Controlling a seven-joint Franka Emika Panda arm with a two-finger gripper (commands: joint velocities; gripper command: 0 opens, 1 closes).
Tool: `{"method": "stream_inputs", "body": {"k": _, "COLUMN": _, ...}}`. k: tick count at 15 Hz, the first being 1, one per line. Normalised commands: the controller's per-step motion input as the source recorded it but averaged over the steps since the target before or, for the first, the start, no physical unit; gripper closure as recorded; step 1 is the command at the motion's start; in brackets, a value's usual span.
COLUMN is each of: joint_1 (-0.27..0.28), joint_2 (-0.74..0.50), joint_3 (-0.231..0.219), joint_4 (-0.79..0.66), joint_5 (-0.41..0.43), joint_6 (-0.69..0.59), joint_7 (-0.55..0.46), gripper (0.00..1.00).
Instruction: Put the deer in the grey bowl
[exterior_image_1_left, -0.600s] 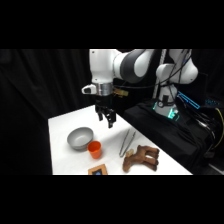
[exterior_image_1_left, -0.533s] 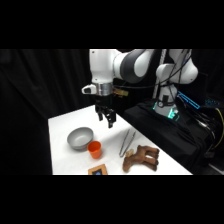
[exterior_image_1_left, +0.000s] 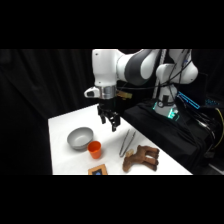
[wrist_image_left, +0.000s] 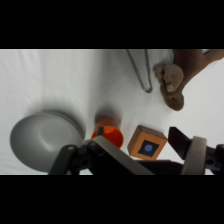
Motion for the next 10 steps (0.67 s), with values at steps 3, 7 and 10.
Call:
{"method": "stream_inputs", "body": {"k": 3, "joint_1": 0.137, "joint_2": -0.08, "joint_3": 0.102, "joint_4": -0.11, "joint_5": -0.083, "joint_6": 0.12, "joint_7": 0.21, "gripper": 0.00}}
{"method": "stream_inputs", "body": {"k": 7, "joint_1": 0.134, "joint_2": -0.01, "joint_3": 0.088, "joint_4": -0.13, "joint_5": -0.139, "joint_6": 0.17, "joint_7": 0.22, "gripper": 0.00}}
{"method": "stream_inputs", "body": {"k": 10, "joint_1": 0.104, "joint_2": 0.07, "joint_3": 0.060, "joint_4": -0.12, "joint_5": -0.173, "joint_6": 0.24, "joint_7": 0.20, "gripper": 0.00}}
